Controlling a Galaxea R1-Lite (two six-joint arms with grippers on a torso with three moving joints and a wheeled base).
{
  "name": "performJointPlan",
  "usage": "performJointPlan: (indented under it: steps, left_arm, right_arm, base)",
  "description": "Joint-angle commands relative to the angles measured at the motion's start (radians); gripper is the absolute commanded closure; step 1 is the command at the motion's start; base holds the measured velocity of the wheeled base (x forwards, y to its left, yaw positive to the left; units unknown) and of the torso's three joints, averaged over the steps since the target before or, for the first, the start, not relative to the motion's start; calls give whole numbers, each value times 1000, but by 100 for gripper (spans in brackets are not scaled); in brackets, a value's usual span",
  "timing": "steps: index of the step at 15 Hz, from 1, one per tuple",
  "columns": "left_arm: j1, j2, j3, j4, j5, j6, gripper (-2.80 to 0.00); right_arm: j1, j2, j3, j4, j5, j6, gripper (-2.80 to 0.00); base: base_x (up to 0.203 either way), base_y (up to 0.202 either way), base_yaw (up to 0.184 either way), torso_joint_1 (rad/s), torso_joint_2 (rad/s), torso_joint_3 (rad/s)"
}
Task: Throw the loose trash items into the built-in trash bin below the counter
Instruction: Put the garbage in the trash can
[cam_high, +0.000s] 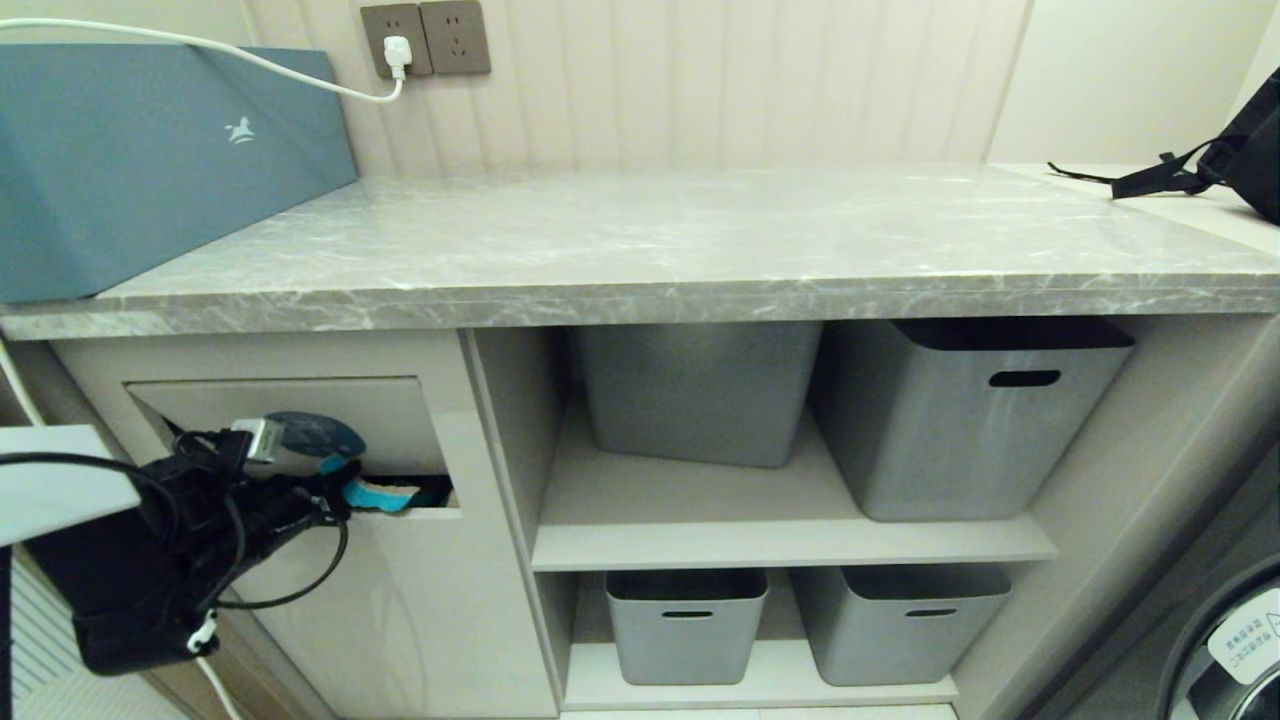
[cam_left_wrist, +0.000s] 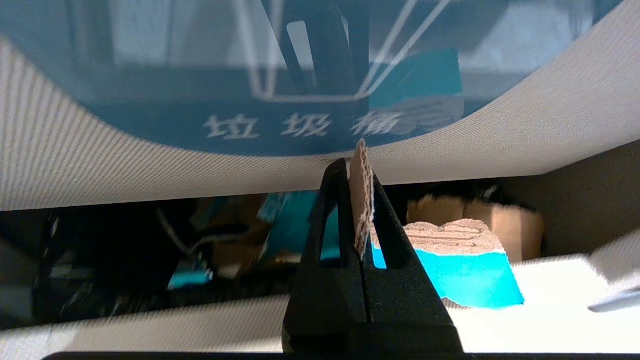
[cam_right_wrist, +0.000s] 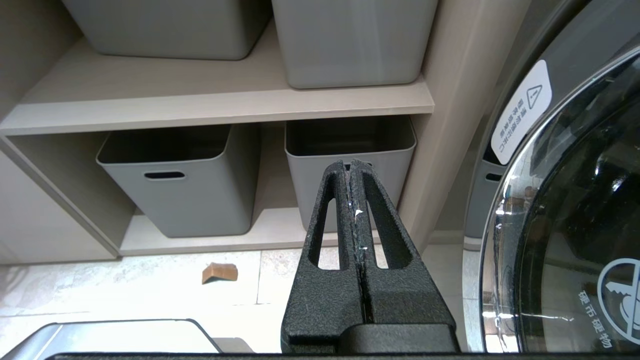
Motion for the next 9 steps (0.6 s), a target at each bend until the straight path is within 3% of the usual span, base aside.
performJointPlan:
  steps: [1,9]
  left_arm:
    - [-4,6,-28,-8,-2,-6,0]
    - [-36,3,-43,-16,43,-35,0]
  right_arm:
    - [0,0,0,1,0,0,0]
    - [0,2,0,1,0,0,0]
  base:
    - [0,0,0,0,0,0]
    - [0,0,0,0,0,0]
